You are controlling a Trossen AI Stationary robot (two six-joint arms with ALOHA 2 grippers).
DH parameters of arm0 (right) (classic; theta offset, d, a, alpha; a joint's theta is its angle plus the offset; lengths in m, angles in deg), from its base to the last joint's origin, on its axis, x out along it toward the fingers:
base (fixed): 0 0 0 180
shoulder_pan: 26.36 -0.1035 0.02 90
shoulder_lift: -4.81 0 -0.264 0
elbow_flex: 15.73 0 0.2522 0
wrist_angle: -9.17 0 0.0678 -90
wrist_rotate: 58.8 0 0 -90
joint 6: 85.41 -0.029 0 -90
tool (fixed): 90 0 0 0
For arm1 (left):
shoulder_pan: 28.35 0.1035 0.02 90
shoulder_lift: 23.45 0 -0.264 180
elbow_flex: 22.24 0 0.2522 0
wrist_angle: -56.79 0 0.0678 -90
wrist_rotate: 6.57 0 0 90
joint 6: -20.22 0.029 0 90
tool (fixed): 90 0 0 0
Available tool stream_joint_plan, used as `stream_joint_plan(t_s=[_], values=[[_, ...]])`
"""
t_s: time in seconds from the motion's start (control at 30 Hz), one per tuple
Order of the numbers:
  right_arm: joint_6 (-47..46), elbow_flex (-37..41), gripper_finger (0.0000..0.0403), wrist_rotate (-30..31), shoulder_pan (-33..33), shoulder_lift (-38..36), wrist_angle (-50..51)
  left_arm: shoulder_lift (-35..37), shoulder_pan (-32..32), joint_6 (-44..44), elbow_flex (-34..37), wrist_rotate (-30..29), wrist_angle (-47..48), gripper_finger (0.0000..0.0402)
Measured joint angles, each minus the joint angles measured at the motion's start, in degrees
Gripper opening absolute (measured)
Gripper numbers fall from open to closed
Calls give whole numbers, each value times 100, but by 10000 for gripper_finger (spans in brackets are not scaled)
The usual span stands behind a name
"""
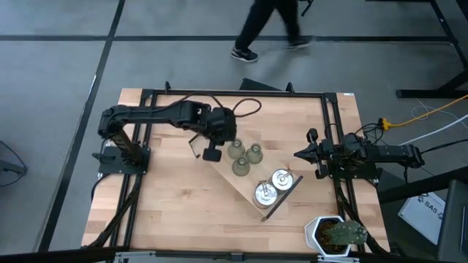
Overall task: Pick & Place candle stick holders
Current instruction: Adjust the transparent candle holder on the shelf
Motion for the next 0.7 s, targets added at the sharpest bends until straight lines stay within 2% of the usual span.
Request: stream_joint_plan(t_s=[0.17, 0.4, 0.7], values=[[0, 0, 1, 0, -2, 0, 0, -100, 186, 99, -1, -16, -147, 1], [0, 0, 1, -2, -2, 0, -2, -135, 272, 166, 2, 386, -267, 1], [0, 2, 1, -2, 1, 0, 0, -138, 272, 253, 2, 542, -313, 1]])
